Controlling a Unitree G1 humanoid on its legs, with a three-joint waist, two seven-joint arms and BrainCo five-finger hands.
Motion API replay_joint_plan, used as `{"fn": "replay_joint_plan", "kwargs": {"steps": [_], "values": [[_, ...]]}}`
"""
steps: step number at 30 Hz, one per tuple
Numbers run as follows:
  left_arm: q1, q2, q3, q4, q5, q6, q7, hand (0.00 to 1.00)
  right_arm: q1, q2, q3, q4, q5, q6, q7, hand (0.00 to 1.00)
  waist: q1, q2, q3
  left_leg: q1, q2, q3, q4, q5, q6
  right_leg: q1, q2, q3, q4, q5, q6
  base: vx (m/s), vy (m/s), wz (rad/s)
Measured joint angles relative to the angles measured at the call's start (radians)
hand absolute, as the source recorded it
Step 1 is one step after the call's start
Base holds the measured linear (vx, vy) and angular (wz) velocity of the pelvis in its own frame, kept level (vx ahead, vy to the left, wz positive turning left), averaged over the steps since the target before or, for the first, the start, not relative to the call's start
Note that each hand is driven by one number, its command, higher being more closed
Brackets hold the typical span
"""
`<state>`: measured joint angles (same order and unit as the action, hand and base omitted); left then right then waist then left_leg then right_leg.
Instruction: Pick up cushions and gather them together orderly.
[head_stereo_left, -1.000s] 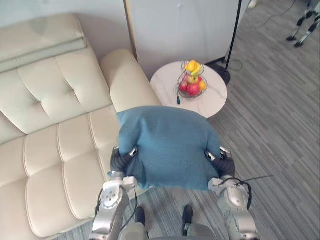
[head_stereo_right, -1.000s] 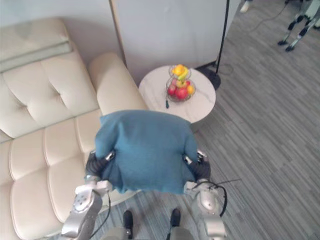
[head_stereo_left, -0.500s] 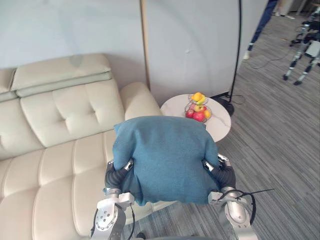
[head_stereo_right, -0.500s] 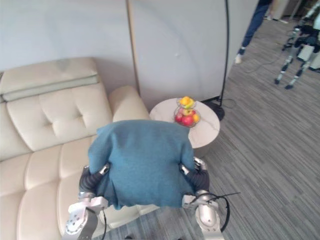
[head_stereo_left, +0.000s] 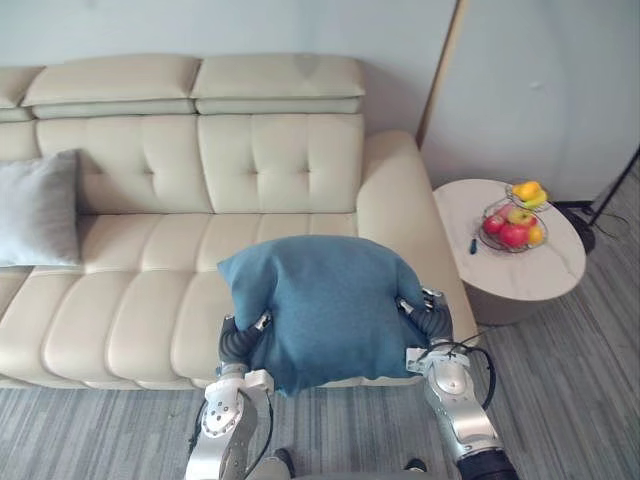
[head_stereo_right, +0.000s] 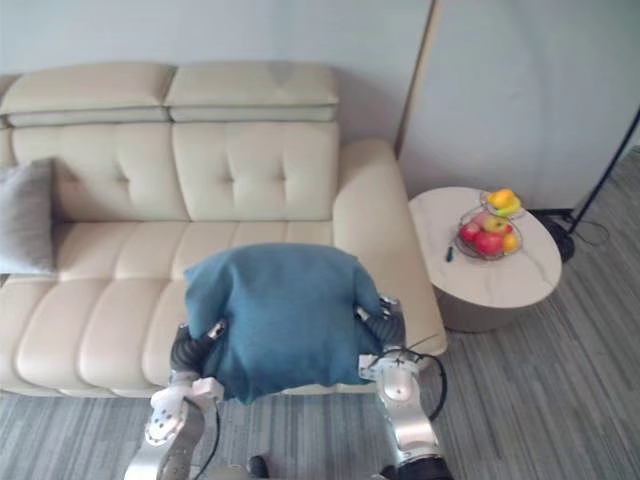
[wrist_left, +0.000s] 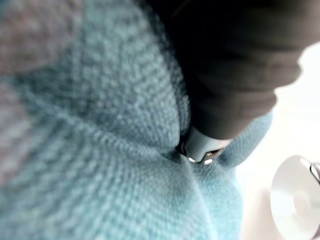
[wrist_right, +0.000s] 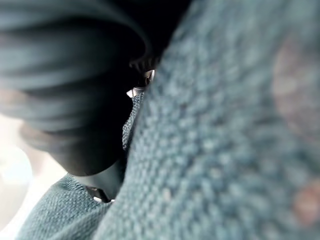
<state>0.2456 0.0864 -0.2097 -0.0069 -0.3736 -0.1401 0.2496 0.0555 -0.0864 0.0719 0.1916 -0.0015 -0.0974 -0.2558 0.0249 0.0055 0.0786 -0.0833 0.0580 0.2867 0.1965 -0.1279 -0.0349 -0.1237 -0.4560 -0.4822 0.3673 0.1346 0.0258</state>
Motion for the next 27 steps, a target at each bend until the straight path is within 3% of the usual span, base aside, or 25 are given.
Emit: {"fn": "replay_joint_plan", "kwargs": {"steps": [1, 2, 3, 6, 8, 10, 12, 14, 15, 17, 18, 19, 20, 22, 25, 26, 27], "values": [[0.000, 0.006, 0.000, 0.001, 0.002, 0.000, 0.000, 1.00, 0.008, 0.005, -0.002, 0.006, 0.001, 0.002, 0.004, 1.00, -0.012, 0.006, 0.013, 0.014, 0.001, -0.020, -0.013, 0.005, 0.006, -0.036, 0.037, 0.129, 0.079, -0.085, -0.005, 0.00, 0.168, 0.48], [0.000, 0.010, 0.000, 0.003, 0.003, 0.000, 0.000, 1.00, 0.013, 0.007, -0.001, 0.008, 0.001, 0.002, 0.006, 1.00, -0.020, 0.006, 0.016, 0.019, 0.001, -0.031, -0.023, 0.005, 0.015, -0.048, 0.071, 0.186, 0.103, -0.137, 0.010, 0.02, 0.054, 0.62], [0.000, 0.019, 0.000, 0.012, 0.006, 0.000, -0.001, 1.00, 0.025, 0.016, 0.000, 0.014, 0.002, 0.002, 0.011, 1.00, -0.035, -0.001, 0.019, 0.040, -0.005, -0.055, -0.053, 0.017, 0.021, -0.066, 0.178, 0.293, 0.120, -0.235, 0.021, 0.02, -0.004, 0.53], [-0.001, 0.020, -0.005, 0.029, 0.010, 0.003, -0.012, 1.00, 0.032, 0.007, 0.000, 0.017, 0.002, 0.002, 0.015, 1.00, -0.047, -0.016, 0.033, 0.076, -0.032, -0.085, -0.092, 0.014, 0.012, -0.103, 0.351, 0.320, 0.005, -0.278, 0.001, 0.05, -0.025, 0.40], [-0.011, 0.021, -0.016, 0.029, 0.020, 0.011, -0.018, 1.00, 0.033, -0.002, -0.007, 0.017, 0.004, 0.002, 0.019, 1.00, -0.069, -0.021, 0.050, 0.084, -0.043, -0.122, -0.093, 0.009, 0.005, -0.102, 0.392, 0.336, -0.112, -0.238, -0.012, 0.12, -0.081, 0.61], [-0.022, 0.019, -0.035, 0.029, 0.022, 0.024, -0.019, 1.00, 0.049, -0.004, -0.026, 0.016, 0.004, 0.002, 0.019, 1.00, -0.085, -0.015, 0.051, 0.087, -0.048, -0.172, -0.113, 0.010, -0.005, -0.083, 0.406, 0.349, -0.127, -0.201, -0.031, 0.22, -0.131, 0.70], [-0.033, 0.017, -0.055, 0.023, 0.039, 0.024, -0.019, 1.00, 0.075, -0.007, -0.033, -0.009, 0.004, 0.006, 0.020, 1.00, -0.074, -0.004, 0.057, 0.085, -0.035, -0.199, -0.122, 0.014, -0.020, -0.089, 0.414, 0.319, -0.098, -0.229, -0.053, 0.26, -0.150, 0.47], [-0.038, 0.008, -0.068, 0.019, 0.041, 0.028, -0.021, 1.00, 0.141, -0.007, -0.047, -0.104, 0.004, 0.020, 0.020, 1.00, -0.081, 0.003, 0.055, 0.066, -0.007, -0.216, -0.042, -0.020, -0.041, -0.062, 0.408, 0.242, -0.073, -0.258, -0.082, 0.25, -0.122, 0.76], [-0.041, -0.012, -0.075, 0.018, 0.042, 0.029, -0.029, 1.00, 0.194, -0.007, -0.068, -0.187, 0.003, 0.021, 0.019, 1.00, -0.085, 0.013, 0.061, 0.031, 0.023, -0.199, 0.084, -0.060, -0.042, -0.018, 0.417, 0.201, -0.077, -0.262, -0.081, 0.25, -0.087, 0.89], [-0.033, -0.030, -0.075, 0.016, 0.047, 0.029, -0.042, 1.00, 0.246, -0.010, -0.072, -0.281, 0.003, 0.021, 0.017, 1.00, -0.079, 0.014, 0.062, -0.025, 0.070, -0.137, 0.286, -0.084, -0.025, 0.040, 0.439, 0.195, -0.085, -0.264, -0.080, 0.24, -0.031, 0.52], [-0.028, -0.029, -0.071, -0.014, 0.047, 0.029, -0.044, 1.00, 0.266, -0.012, -0.070, -0.360, 0.003, 0.018, 0.013, 1.00, -0.063, 0.008, 0.060, -0.086, 0.121, -0.067, 0.466, -0.094, -0.006, 0.093, 0.449, 0.228, -0.113, -0.290, -0.095, 0.16, 0.015, 0.06], [-0.026, -0.029, -0.071, -0.021, 0.047, 0.029, -0.044, 1.00, 0.266, -0.013, -0.070, -0.369, 0.003, 0.018, 0.013, 1.00, -0.060, 0.006, 0.058, -0.093, 0.127, -0.058, 0.486, -0.099, -0.001, 0.095, 0.449, 0.234, -0.117, -0.297, -0.098, 0.18, 0.048, -0.22], [-0.023, -0.035, -0.071, -0.043, 0.047, 0.025, -0.047, 1.00, 0.255, -0.017, -0.071, -0.391, 0.004, 0.010, 0.009, 1.00, -0.045, 0.019, 0.051, -0.114, 0.168, -0.029, 0.524, -0.135, 0.030, 0.100, 0.457, 0.252, -0.126, -0.312, -0.100, 0.12, 0.099, -0.38], [-0.024, -0.046, -0.063, -0.061, 0.047, 0.019, -0.057, 1.00, 0.240, -0.014, -0.070, -0.395, 0.003, 0.007, 0.003, 1.00, -0.027, 0.027, 0.042, -0.119, 0.204, -0.027, 0.429, -0.163, 0.035, 0.108, 0.451, 0.292, -0.133, -0.309, -0.095, 0.14, 0.132, -0.45], [-0.018, -0.046, -0.061, -0.063, 0.050, 0.019, -0.057, 1.00, 0.234, -0.009, -0.070, -0.392, 0.002, 0.007, -0.001, 1.00, -0.009, 0.034, 0.031, -0.079, 0.173, -0.112, 0.202, -0.125, 0.003, 0.112, 0.431, 0.351, -0.151, -0.294, -0.061, 0.12, 0.279, -0.58], [-0.007, -0.045, -0.061, -0.062, 0.051, 0.019, -0.057, 1.00, 0.232, -0.007, -0.070, -0.381, 0.001, 0.007, -0.001, 1.00, 0.001, 0.048, 0.021, -0.049, 0.169, -0.118, 0.134, -0.032, -0.072, 0.115, 0.432, 0.389, -0.157, -0.293, -0.029, 0.11, 0.307, -0.69], [0.011, -0.036, -0.062, -0.061, 0.054, 0.020, -0.057, 1.00, 0.239, 0.010, -0.069, -0.357, 0.001, 0.014, -0.001, 1.00, -0.004, 0.023, 0.006, -0.026, 0.148, -0.088, 0.112, -0.027, -0.085, 0.125, 0.412, 0.419, -0.185, -0.277, -0.002, 0.12, 0.291, -0.61]]}}
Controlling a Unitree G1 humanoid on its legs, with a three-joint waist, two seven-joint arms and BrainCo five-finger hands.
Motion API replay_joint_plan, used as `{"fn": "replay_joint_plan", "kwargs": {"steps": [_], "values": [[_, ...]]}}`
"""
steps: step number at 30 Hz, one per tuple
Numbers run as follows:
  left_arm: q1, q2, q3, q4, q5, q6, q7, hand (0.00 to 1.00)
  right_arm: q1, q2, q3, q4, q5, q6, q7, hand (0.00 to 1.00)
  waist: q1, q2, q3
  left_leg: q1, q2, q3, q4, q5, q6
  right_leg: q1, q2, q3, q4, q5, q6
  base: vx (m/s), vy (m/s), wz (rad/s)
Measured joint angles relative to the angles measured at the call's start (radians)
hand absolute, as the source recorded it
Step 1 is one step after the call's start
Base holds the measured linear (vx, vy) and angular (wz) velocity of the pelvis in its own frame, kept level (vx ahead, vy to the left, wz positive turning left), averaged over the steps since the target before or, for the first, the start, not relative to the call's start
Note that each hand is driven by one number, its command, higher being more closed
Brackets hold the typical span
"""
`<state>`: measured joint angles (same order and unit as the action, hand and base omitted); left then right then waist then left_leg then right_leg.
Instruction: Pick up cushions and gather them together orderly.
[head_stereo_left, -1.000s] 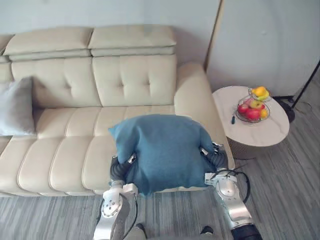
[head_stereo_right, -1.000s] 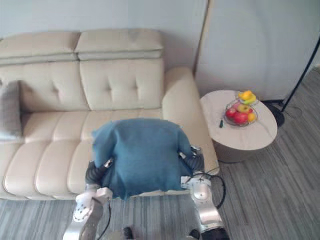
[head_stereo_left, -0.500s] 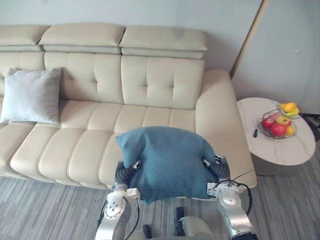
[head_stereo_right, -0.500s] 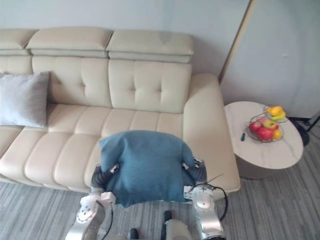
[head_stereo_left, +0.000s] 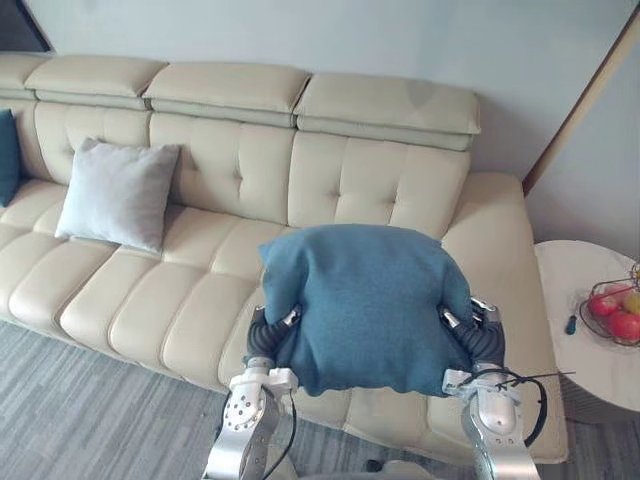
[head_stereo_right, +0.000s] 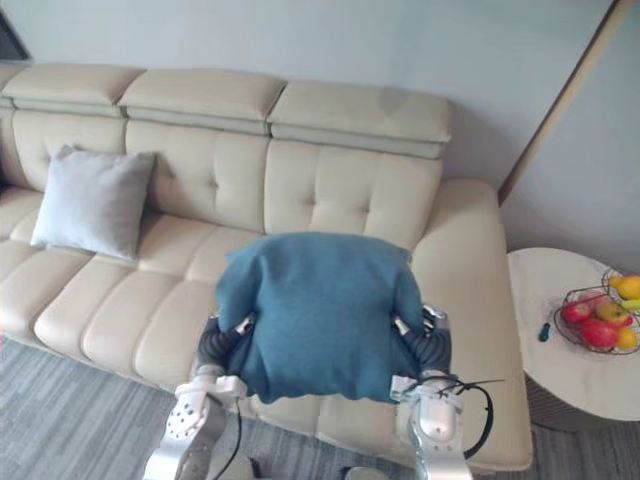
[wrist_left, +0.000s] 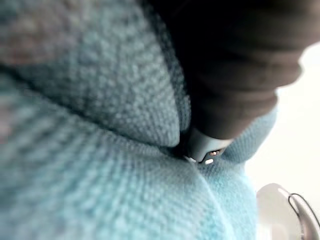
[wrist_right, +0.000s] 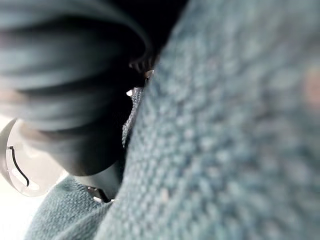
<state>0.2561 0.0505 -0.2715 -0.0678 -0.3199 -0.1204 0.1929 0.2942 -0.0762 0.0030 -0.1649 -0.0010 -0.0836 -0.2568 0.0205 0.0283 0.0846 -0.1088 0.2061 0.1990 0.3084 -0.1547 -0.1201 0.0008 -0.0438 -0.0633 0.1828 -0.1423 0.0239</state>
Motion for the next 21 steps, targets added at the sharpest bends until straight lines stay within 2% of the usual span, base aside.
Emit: {"fn": "replay_joint_plan", "kwargs": {"steps": [1, 2, 3, 5, 9, 15, 19, 21], "values": [[0.004, 0.001, 0.000, 0.000, 0.003, 0.000, 0.000, 1.00, 0.009, 0.009, 0.001, 0.001, -0.001, 0.001, 0.000, 1.00, -0.002, -0.013, -0.005, 0.007, -0.014, 0.011, -0.010, 0.001, 0.005, 0.003, -0.015, 0.009, -0.013, 0.004, 0.007, 0.13, 0.309, -0.44], [0.014, 0.007, 0.000, 0.000, 0.005, 0.001, 0.000, 1.00, 0.021, 0.035, 0.001, 0.002, -0.002, 0.004, 0.000, 1.00, -0.003, -0.044, -0.023, 0.022, -0.038, 0.049, -0.030, 0.004, 0.013, 0.001, -0.042, 0.035, -0.032, 0.015, 0.026, 0.11, 0.283, -0.46], [0.022, 0.017, 0.000, 0.000, 0.005, 0.002, 0.000, 1.00, 0.022, 0.043, 0.002, 0.003, -0.003, 0.005, 0.000, 1.00, -0.003, -0.063, -0.033, 0.042, -0.058, 0.077, -0.052, 0.005, 0.017, -0.002, -0.060, 0.061, -0.041, 0.024, 0.041, 0.09, 0.233, -0.49], [0.029, 0.021, 0.000, 0.000, 0.005, 0.002, 0.000, 1.00, 0.022, 0.050, 0.002, 0.004, -0.014, 0.005, 0.001, 1.00, -0.005, -0.074, -0.041, 0.066, -0.079, 0.108, -0.067, 0.000, 0.028, 0.000, -0.077, 0.094, -0.049, 0.030, 0.051, 0.04, 0.148, -0.46], [0.027, 0.034, -0.003, 0.000, 0.022, 0.001, 0.000, 1.00, 0.015, 0.056, 0.004, 0.044, -0.041, 0.003, 0.001, 1.00, -0.013, -0.081, -0.061, 0.081, -0.098, 0.146, -0.101, 0.003, 0.039, -0.030, -0.085, 0.138, -0.051, 0.039, 0.062, 0.01, 0.075, -0.34], [-0.024, 0.058, 0.001, 0.017, 0.060, 0.002, 0.006, 1.00, -0.070, 0.026, 0.018, 0.177, -0.072, 0.006, 0.001, 1.00, -0.021, -0.071, -0.063, 0.071, -0.111, 0.151, -0.158, 0.039, 0.046, -0.070, -0.078, 0.166, -0.085, 0.066, 0.062, -0.03, -0.018, -0.15], [-0.158, 0.091, 0.012, 0.081, 0.064, 0.001, 0.056, 1.00, -0.190, 0.000, 0.048, 0.224, -0.080, 0.015, -0.024, 1.00, -0.024, -0.068, -0.058, 0.000, -0.117, 0.157, -0.189, 0.075, 0.054, -0.144, -0.079, 0.180, -0.104, 0.104, 0.060, -0.07, -0.022, -0.07], [-0.258, 0.097, 0.020, 0.100, 0.064, 0.002, 0.095, 1.00, -0.281, -0.010, 0.049, 0.227, -0.083, 0.025, -0.051, 1.00, -0.025, -0.068, -0.030, -0.057, -0.118, 0.156, -0.186, 0.092, 0.061, -0.197, -0.080, 0.181, -0.106, 0.126, 0.063, -0.07, -0.024, 0.02]]}}
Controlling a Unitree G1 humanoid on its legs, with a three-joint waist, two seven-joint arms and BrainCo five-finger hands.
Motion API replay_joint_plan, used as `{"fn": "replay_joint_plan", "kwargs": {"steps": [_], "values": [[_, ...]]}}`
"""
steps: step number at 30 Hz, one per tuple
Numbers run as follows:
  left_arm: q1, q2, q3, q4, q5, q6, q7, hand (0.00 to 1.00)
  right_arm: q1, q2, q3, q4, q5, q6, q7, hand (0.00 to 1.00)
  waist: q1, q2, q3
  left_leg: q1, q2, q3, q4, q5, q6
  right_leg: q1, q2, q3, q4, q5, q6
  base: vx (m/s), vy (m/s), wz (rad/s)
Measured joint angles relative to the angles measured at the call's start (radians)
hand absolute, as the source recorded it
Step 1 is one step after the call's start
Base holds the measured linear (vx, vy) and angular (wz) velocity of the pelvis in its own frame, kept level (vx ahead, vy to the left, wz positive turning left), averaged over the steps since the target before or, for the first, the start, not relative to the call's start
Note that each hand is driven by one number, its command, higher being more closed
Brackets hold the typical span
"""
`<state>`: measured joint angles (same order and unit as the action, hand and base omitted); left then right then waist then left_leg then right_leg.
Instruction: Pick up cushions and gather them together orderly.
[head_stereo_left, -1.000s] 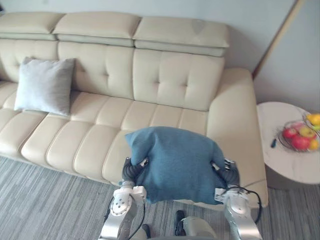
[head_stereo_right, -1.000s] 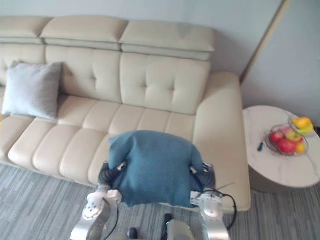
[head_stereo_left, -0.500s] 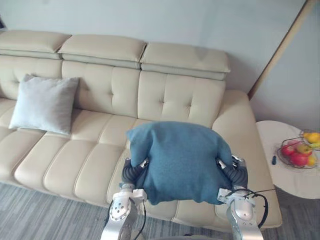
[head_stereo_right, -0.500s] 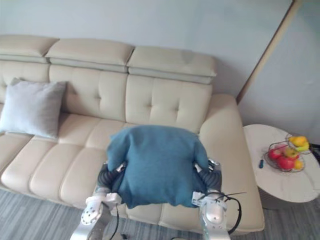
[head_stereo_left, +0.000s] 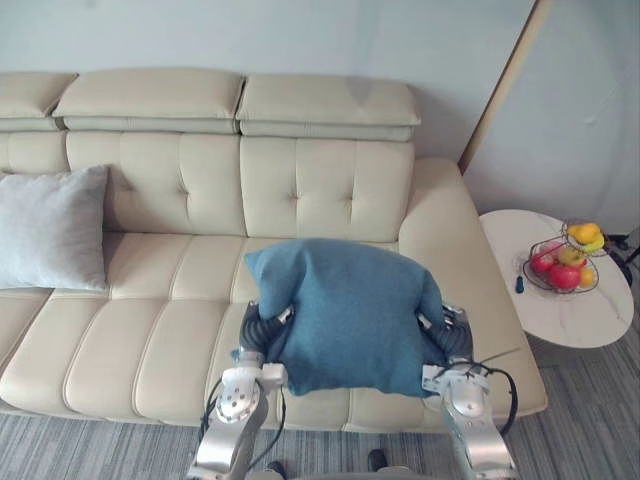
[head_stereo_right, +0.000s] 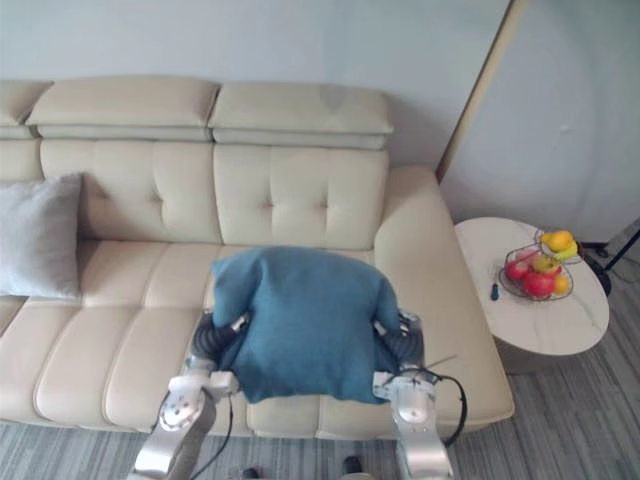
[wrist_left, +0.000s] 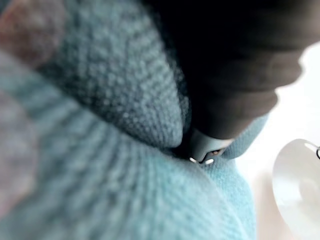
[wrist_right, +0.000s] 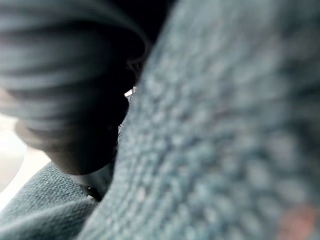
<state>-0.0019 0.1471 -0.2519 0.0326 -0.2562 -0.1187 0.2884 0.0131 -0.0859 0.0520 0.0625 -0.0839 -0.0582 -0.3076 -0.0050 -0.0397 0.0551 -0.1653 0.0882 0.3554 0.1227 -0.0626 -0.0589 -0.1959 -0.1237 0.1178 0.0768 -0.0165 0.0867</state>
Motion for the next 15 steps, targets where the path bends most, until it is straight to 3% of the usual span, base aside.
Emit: {"fn": "replay_joint_plan", "kwargs": {"steps": [5, 8, 12, 15], "values": [[-0.198, -0.001, 0.034, 0.020, 0.002, -0.001, 0.079, 1.00, -0.188, 0.001, 0.000, 0.004, -0.016, 0.017, -0.079, 1.00, 0.005, 0.003, 0.040, -0.150, 0.015, 0.006, 0.065, 0.003, 0.005, -0.155, 0.006, 0.010, 0.064, 0.012, -0.001, -0.09, -0.018, -0.05], [-0.403, 0.042, 0.037, 0.122, 0.010, -0.002, 0.123, 1.00, -0.357, -0.008, -0.008, 0.066, -0.016, 0.030, -0.138, 1.00, 0.010, 0.007, 0.079, -0.230, 0.028, -0.001, 0.100, 0.008, 0.011, -0.217, 0.013, 0.007, 0.063, 0.036, -0.003, -0.12, -0.016, 0.02], [-0.726, 0.103, 0.035, 0.276, 0.010, -0.002, 0.163, 1.00, -0.628, -0.047, -0.065, 0.163, -0.013, 0.041, -0.205, 1.00, 0.010, 0.014, 0.141, -0.342, 0.023, -0.016, 0.098, 0.050, 0.025, -0.322, 0.011, 0.002, 0.066, 0.069, 0.003, -0.14, -0.002, 0.12], [-1.024, 0.166, 0.040, 0.435, 0.019, -0.001, 0.192, 1.00, -0.903, -0.073, -0.126, 0.289, -0.008, 0.041, -0.266, 1.00, 0.001, 0.027, 0.221, -0.386, -0.003, -0.034, 0.018, 0.124, 0.035, -0.383, 0.001, -0.003, 0.045, 0.103, 0.009, -0.10, 0.016, 0.16]]}}
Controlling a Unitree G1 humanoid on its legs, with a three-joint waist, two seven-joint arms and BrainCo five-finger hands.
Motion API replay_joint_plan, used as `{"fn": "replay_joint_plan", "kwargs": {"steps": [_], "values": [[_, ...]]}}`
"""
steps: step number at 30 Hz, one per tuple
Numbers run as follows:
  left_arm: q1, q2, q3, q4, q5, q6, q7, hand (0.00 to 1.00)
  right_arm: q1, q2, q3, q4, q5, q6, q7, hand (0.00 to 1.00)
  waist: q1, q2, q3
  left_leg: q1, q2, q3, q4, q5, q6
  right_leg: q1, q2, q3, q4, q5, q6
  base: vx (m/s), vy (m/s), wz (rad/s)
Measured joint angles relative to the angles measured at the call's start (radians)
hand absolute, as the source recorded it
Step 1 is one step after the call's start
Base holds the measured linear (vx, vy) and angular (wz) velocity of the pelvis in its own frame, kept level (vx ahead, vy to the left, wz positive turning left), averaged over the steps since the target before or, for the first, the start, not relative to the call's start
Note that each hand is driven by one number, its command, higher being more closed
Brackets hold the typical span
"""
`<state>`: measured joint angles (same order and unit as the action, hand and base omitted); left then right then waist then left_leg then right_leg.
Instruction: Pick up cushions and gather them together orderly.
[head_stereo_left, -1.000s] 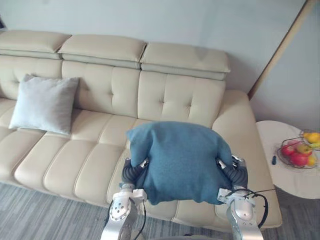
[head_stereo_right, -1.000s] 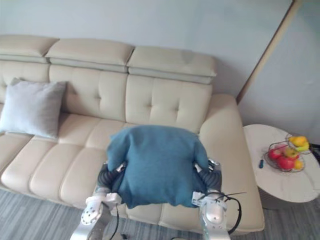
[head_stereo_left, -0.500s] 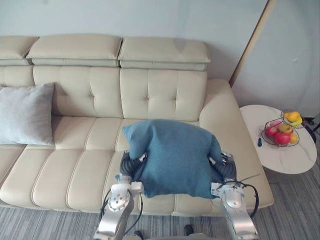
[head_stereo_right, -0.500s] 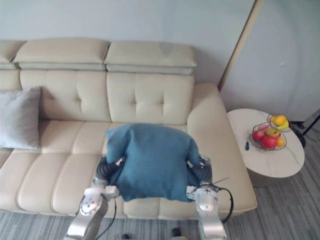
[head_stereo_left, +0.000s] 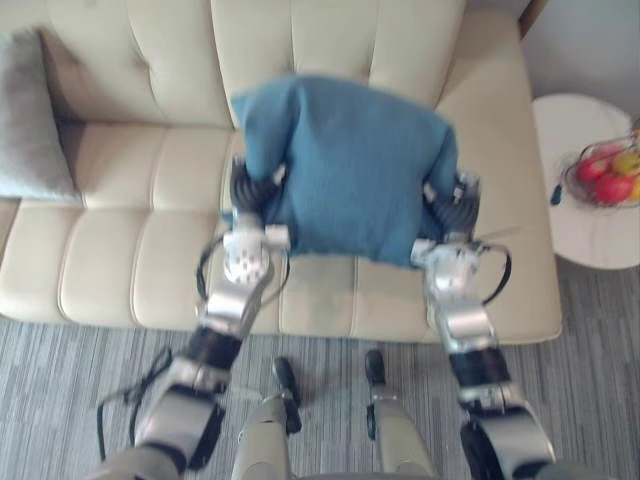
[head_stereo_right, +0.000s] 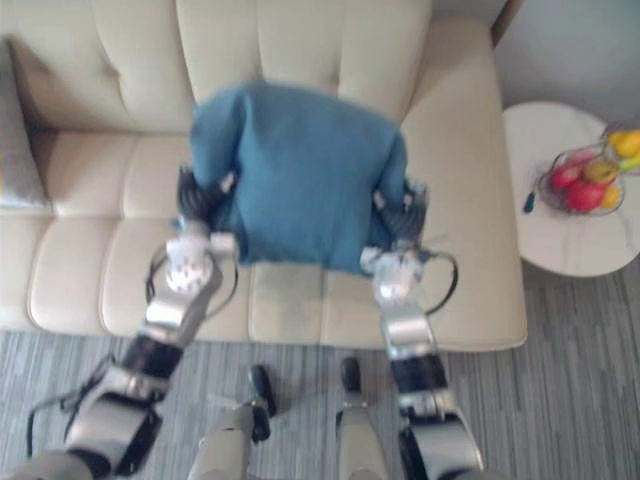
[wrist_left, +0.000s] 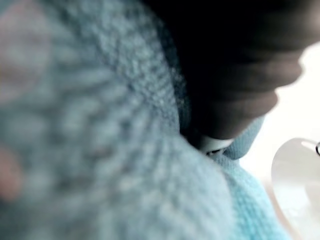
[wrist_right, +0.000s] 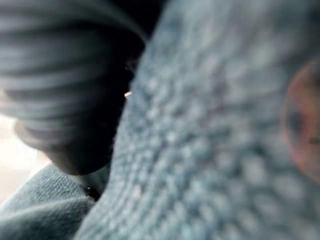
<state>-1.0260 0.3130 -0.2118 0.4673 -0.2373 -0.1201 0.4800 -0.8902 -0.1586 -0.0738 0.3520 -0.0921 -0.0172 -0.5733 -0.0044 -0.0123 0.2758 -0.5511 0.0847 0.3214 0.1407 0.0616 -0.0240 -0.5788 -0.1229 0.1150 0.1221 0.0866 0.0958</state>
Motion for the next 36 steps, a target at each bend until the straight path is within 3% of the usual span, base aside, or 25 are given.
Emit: {"fn": "replay_joint_plan", "kwargs": {"steps": [4, 5, 9, 13, 22, 25, 28, 36], "values": [[-0.258, 0.027, 0.064, 0.135, 0.031, -0.001, 0.041, 1.00, -0.311, -0.029, -0.053, 0.193, 0.004, 0.000, -0.071, 1.00, -0.008, 0.019, 0.062, -0.039, -0.018, -0.040, -0.126, 0.091, -0.003, -0.044, -0.003, -0.021, -0.087, 0.067, -0.001, -0.04, 0.004, 0.13], [-0.295, 0.027, 0.077, 0.162, 0.041, -0.001, 0.055, 0.00, -0.373, -0.040, -0.052, 0.232, 0.000, 0.000, -0.091, 0.00, -0.010, 0.029, 0.076, -0.041, -0.021, -0.057, -0.165, 0.116, -0.005, -0.048, -0.002, -0.030, -0.107, 0.077, -0.001, -0.01, -0.010, 0.13], [-0.352, 0.029, 0.101, 0.270, 0.064, -0.002, 0.106, 0.00, -0.484, -0.049, -0.062, 0.324, -0.027, 0.014, -0.160, 0.00, -0.010, 0.039, 0.092, -0.043, -0.025, -0.085, -0.236, 0.149, -0.015, -0.054, 0.001, -0.049, -0.156, 0.092, -0.003, 0.01, -0.005, 0.08], [-0.416, 0.026, 0.122, 0.395, 0.068, 0.025, 0.104, 0.00, -0.554, -0.071, -0.063, 0.396, -0.024, 0.023, -0.166, 0.00, -0.006, 0.041, 0.093, -0.095, -0.027, -0.091, -0.242, 0.152, -0.015, -0.093, -0.002, -0.057, -0.182, 0.099, 0.000, 0.02, 0.023, 0.06], [-0.354, -0.074, 0.275, 0.466, 0.026, 0.074, 0.016, 0.00, -0.441, -0.103, -0.035, 0.407, 0.066, 0.081, -0.017, 0.00, 0.007, 0.041, 0.147, -0.126, -0.007, -0.096, -0.242, 0.154, -0.019, -0.123, 0.010, -0.068, -0.168, 0.100, -0.001, 0.01, 0.016, 0.01], [-0.244, -0.103, 0.301, 0.403, 0.017, 0.078, 0.005, 0.00, -0.329, -0.102, -0.031, 0.339, 0.074, 0.089, 0.012, 0.00, 0.013, 0.041, 0.158, -0.109, 0.006, -0.084, -0.242, 0.154, -0.020, -0.129, 0.021, -0.059, -0.126, 0.097, -0.001, 0.00, 0.039, -0.08], [-0.138, -0.102, 0.295, 0.305, -0.002, 0.074, -0.015, 0.00, -0.224, -0.110, -0.020, 0.207, 0.074, 0.085, 0.034, 0.00, 0.014, 0.041, 0.158, -0.080, 0.006, -0.084, -0.231, 0.154, -0.021, -0.131, 0.021, -0.053, -0.048, 0.053, -0.010, 0.00, 0.027, 0.01], [0.286, -0.094, 0.251, -0.023, -0.062, 0.005, -0.108, 0.00, 0.218, -0.115, 0.017, -0.116, 0.075, 0.030, 0.157, 0.00, 0.044, 0.038, 0.156, 0.065, 0.017, -0.085, -0.220, 0.132, -0.048, -0.028, 0.030, -0.050, 0.052, -0.037, -0.021, -0.01, -0.014, 0.04]]}}
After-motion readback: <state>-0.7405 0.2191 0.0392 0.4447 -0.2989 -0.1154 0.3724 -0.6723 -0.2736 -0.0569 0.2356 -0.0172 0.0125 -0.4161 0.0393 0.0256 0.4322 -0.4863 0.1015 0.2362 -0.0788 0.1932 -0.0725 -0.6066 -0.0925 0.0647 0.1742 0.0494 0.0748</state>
